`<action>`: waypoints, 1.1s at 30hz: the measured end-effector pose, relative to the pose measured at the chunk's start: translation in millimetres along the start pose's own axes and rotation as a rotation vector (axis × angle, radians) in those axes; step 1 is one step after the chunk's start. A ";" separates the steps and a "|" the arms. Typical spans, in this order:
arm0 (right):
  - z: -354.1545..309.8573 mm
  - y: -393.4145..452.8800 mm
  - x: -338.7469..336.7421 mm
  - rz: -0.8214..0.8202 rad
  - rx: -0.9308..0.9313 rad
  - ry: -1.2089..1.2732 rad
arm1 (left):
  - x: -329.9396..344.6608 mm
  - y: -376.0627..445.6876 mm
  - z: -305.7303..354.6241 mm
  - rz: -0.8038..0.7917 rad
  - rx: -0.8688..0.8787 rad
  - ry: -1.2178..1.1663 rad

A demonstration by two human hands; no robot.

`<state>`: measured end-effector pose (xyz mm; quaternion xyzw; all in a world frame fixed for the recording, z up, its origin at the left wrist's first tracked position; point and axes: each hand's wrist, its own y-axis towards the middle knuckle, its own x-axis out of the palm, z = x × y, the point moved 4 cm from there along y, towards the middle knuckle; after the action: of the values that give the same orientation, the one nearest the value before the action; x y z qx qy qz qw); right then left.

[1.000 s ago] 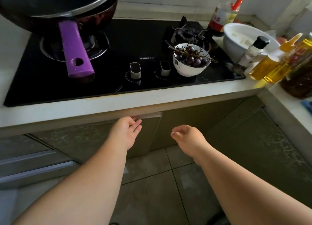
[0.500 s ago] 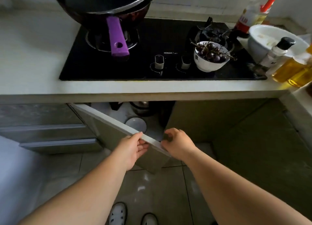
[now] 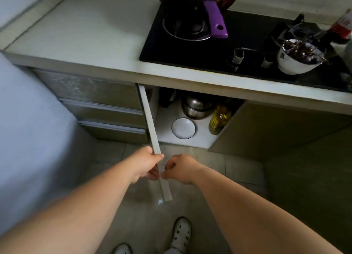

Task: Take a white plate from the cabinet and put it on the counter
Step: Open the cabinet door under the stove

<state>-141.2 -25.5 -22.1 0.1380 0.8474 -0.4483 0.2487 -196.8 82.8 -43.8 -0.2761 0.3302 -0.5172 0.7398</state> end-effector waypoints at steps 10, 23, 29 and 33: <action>-89.7 18.2 67.8 -0.072 -0.084 0.051 | -120.5 -20.6 -34.5 0.197 0.023 0.573; -50.2 27.9 23.9 0.016 0.044 0.164 | -148.1 -16.7 -32.0 0.376 -0.099 0.767; -14.5 32.1 -27.1 0.092 0.039 0.174 | -100.3 -16.2 30.3 0.582 0.284 0.611; 14.2 37.7 -55.1 0.134 0.072 0.159 | -60.0 6.9 45.7 0.432 0.316 0.485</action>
<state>-73.6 -16.7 -24.9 0.2382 0.8369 -0.4483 0.2047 -172.2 144.8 -8.0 0.0483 0.4628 -0.4439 0.7658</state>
